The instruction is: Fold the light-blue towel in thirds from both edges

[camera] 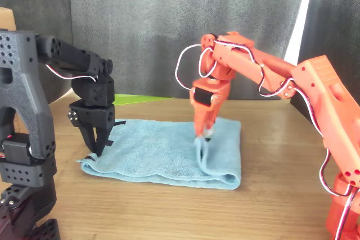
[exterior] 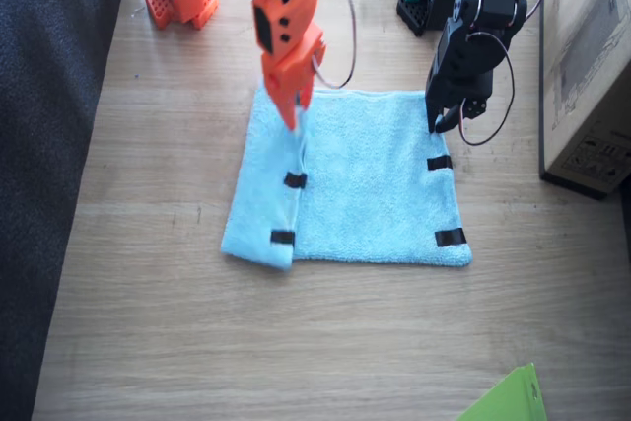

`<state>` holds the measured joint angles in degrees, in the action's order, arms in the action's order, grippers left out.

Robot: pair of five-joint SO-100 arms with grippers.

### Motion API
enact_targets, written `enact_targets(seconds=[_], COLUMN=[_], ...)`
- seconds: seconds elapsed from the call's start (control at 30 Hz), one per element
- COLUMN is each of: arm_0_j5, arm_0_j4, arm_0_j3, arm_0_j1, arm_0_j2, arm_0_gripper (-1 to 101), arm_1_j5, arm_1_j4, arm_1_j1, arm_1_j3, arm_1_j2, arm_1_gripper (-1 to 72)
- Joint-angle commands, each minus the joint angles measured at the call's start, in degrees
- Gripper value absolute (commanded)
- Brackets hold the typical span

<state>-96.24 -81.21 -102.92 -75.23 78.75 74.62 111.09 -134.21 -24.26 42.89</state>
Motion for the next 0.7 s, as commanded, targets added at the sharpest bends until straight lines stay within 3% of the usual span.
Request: enact_targets(seconds=[0.0,0.2,0.47,0.67], arm_0_j5=[-0.44,-0.44,-0.88,-1.23], arm_0_j4=[-0.53,-0.35,-1.85,-5.10], arm_0_j3=[-0.26,-0.26,1.41,4.48], arm_0_j1=[-0.18,-0.44,1.41,6.68], arm_0_j2=[1.85,1.76,5.36,9.40], arm_0_gripper=[0,0,0,0], arm_1_j5=[-1.14,-0.53,0.97,0.88], arm_1_j4=[0.44,0.35,0.35,0.35], arm_1_j1=[-3.34,-4.92,10.81,16.08], arm_1_j3=[1.93,2.20,-6.59,-8.79], arm_1_j2=[3.96,8.17,8.53,9.32], arm_1_gripper=[25.4,25.2,21.9,21.9])
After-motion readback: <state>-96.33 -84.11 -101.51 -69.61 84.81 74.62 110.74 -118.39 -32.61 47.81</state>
